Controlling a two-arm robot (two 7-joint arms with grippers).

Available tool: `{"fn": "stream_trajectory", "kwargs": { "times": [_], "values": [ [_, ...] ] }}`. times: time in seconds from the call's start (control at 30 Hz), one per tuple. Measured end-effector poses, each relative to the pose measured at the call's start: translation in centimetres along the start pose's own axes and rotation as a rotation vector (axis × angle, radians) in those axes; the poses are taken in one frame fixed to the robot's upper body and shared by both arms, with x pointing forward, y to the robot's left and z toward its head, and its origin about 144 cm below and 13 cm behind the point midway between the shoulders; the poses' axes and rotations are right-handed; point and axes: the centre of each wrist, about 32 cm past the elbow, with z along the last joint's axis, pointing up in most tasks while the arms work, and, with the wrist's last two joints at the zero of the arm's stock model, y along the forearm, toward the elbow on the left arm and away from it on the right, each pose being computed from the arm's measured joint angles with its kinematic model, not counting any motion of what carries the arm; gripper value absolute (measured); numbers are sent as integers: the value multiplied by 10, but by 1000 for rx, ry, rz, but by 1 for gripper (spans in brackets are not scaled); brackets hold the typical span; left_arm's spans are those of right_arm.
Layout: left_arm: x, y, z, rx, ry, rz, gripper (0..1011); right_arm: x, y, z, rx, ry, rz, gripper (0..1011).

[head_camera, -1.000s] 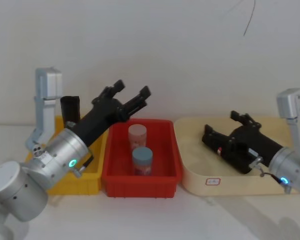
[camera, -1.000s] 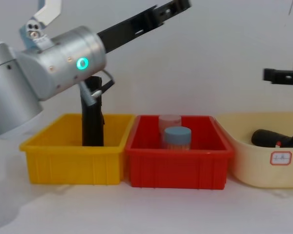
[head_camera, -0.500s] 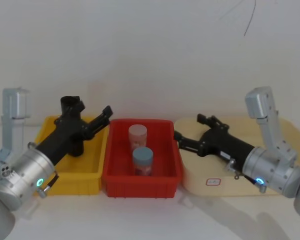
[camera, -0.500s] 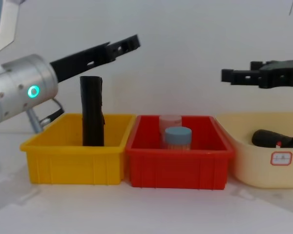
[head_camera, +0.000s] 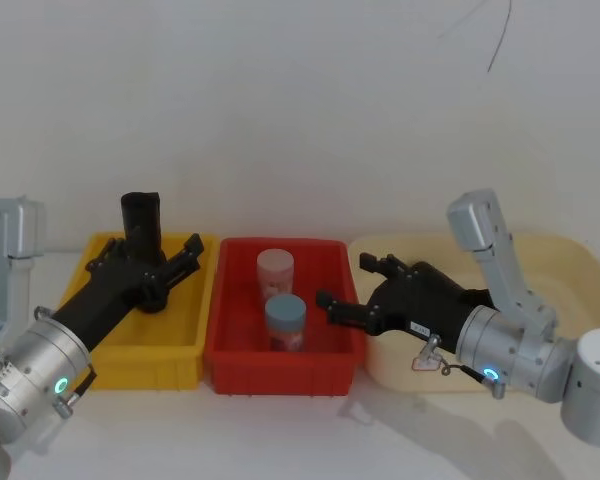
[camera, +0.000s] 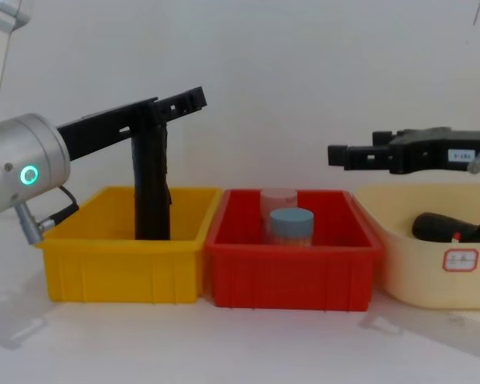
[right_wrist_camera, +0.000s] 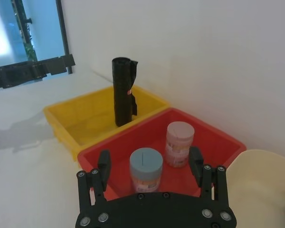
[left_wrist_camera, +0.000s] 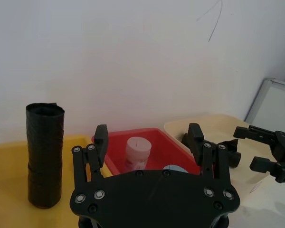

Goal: Pick up the garbage bag with the one hand and transfer it to the other hand.

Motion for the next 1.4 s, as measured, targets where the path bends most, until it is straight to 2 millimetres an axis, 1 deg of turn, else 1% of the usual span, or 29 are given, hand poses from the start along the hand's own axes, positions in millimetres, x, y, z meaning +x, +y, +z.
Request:
{"fn": "stream_trajectory", "kwargs": {
  "times": [0.2,0.53,1.0,1.4],
  "values": [
    [1,4,-1,9,-2,12,1000,0,5,-2,-29,0,12,1001],
    [2,6,-2,15,-3,21,1000,5,22,-6,-122,-32,28,1001],
    [2,8,-2,19,-4,26,1000,17,53,-17,-246,-68,60,1002],
    [2,8,-2,20,-4,28,1000,24,64,-18,-273,-84,68,1001]
  ]
}}
